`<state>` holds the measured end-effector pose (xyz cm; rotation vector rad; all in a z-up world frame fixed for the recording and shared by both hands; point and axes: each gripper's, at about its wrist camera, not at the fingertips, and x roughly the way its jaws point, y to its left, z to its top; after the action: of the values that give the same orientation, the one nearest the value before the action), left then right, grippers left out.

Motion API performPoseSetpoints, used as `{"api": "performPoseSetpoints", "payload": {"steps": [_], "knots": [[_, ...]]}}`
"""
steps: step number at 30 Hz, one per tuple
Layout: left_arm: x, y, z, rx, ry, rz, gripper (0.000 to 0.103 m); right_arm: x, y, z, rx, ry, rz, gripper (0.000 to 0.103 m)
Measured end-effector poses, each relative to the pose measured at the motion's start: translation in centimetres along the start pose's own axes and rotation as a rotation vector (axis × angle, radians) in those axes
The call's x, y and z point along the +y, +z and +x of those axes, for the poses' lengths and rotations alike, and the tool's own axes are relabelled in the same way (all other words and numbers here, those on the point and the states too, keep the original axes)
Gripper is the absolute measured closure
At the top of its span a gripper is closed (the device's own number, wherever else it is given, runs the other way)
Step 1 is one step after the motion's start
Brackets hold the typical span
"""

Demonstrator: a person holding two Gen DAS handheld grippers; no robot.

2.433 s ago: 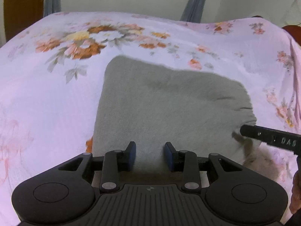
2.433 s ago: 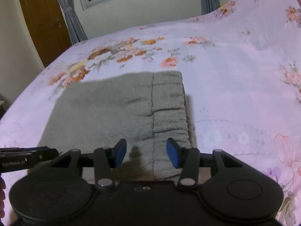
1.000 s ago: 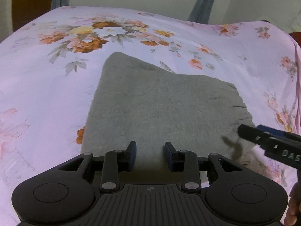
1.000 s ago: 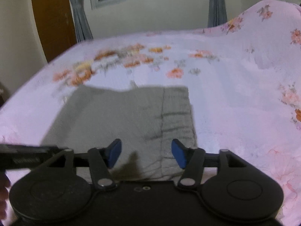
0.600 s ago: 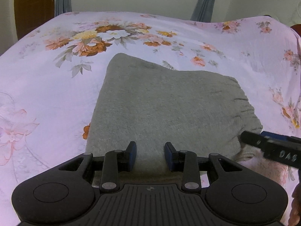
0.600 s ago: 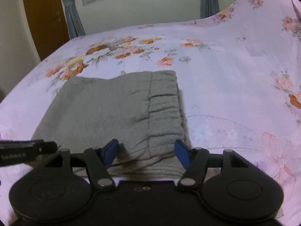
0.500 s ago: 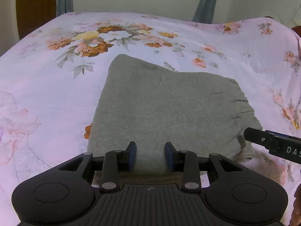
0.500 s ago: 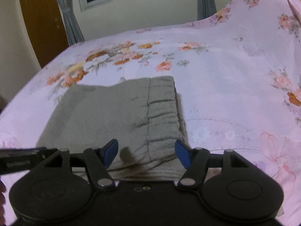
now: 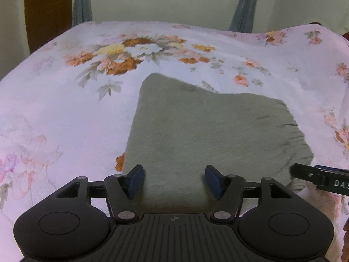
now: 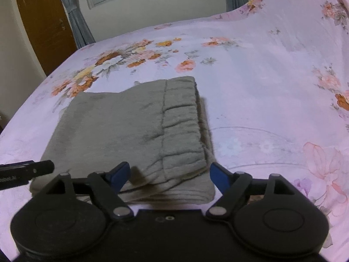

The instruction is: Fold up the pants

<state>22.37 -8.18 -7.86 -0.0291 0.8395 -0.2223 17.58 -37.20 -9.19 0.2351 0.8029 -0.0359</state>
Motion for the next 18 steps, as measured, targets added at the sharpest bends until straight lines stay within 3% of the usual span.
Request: {"api": "performPoseSetpoints", "payload": {"steps": [5, 9, 13, 18], "knots": [[0.1, -1.1, 0.6, 0.019, 0.013, 0.029, 0.040, -0.3, -0.3, -0.2, 0.008, 0.000, 0.025, 0.022], [0.2, -0.8, -0.2, -0.001, -0.003, 0.020, 0.040, 0.2, 0.1, -1.7, -0.065, -0.001, 0.013, 0.024], [0.0, -0.3, -0.4, -0.015, -0.014, 0.025, 0.040, 1.3, 1.0, -2.6, -0.120, 0.012, -0.044, 0.039], [-0.6, -0.9, 0.6, 0.021, -0.011, 0.057, 0.040, 1.9, 0.8, -0.8, -0.053, -0.005, -0.077, 0.040]]}}
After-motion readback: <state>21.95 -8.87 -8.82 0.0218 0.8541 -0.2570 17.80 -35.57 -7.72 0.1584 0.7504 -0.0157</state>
